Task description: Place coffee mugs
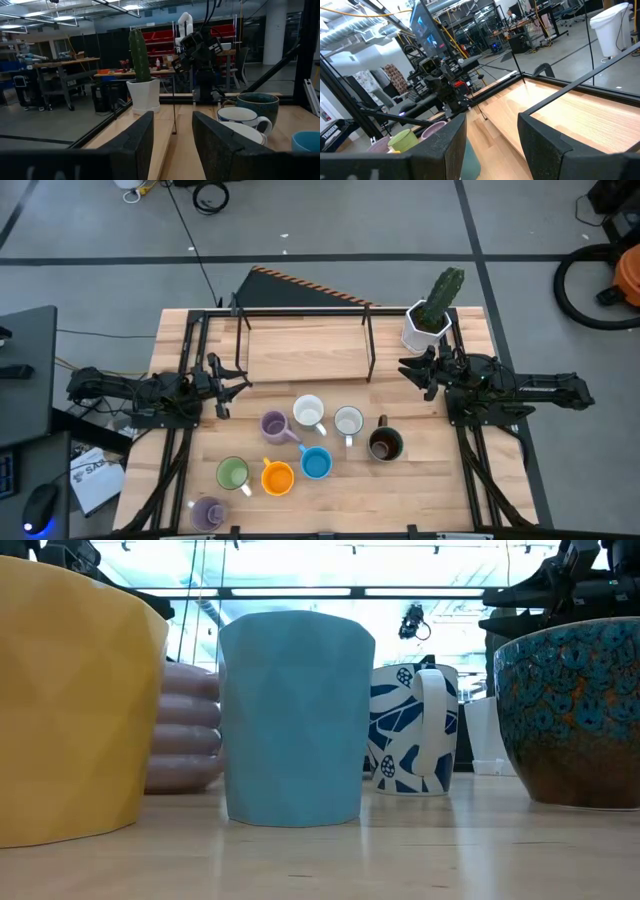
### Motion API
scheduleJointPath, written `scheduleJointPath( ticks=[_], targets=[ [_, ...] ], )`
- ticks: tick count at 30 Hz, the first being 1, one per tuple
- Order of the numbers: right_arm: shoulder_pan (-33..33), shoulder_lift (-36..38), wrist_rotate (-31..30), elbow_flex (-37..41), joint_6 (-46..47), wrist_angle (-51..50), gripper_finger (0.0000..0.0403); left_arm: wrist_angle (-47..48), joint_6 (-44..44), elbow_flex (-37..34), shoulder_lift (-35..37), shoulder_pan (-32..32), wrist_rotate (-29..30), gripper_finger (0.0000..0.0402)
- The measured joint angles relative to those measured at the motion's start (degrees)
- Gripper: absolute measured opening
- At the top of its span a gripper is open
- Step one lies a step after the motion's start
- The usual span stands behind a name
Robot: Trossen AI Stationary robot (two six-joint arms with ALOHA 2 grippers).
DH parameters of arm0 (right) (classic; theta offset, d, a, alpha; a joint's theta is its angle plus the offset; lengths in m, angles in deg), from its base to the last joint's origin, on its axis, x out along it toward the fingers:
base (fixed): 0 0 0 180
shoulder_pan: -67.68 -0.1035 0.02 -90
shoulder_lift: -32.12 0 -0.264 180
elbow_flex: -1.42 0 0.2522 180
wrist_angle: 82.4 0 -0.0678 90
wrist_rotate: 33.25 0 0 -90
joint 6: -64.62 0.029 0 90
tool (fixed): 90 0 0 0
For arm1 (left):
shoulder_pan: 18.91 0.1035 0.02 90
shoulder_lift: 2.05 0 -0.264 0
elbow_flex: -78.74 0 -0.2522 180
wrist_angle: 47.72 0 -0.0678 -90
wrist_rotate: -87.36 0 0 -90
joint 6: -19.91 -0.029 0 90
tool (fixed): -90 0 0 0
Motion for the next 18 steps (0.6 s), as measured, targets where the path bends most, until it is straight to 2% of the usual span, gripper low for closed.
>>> scheduleJointPath(
  ticks=[4,9,13,18],
  targets=[
    [0.0,-0.02,0.0,-0.02,0.0,0.0,0.0183,-0.02,0.89,0.0,0.0,-0.01,-0.02,0.0141],
    [0.0,-0.02,-0.01,-0.02,0.0,-0.01,0.0183,-0.92,15.45,0.01,0.0,-0.01,-0.22,0.0141],
    [0.02,-0.02,-0.34,0.0,-0.01,0.0,0.0183,-1.73,15.42,0.01,0.01,-0.02,-0.2,0.0141],
    [0.02,-0.02,-4.14,-0.02,-0.03,2.99,0.0183,-2.54,15.64,0.01,0.0,-0.07,-0.2,0.0141]
  ],
)
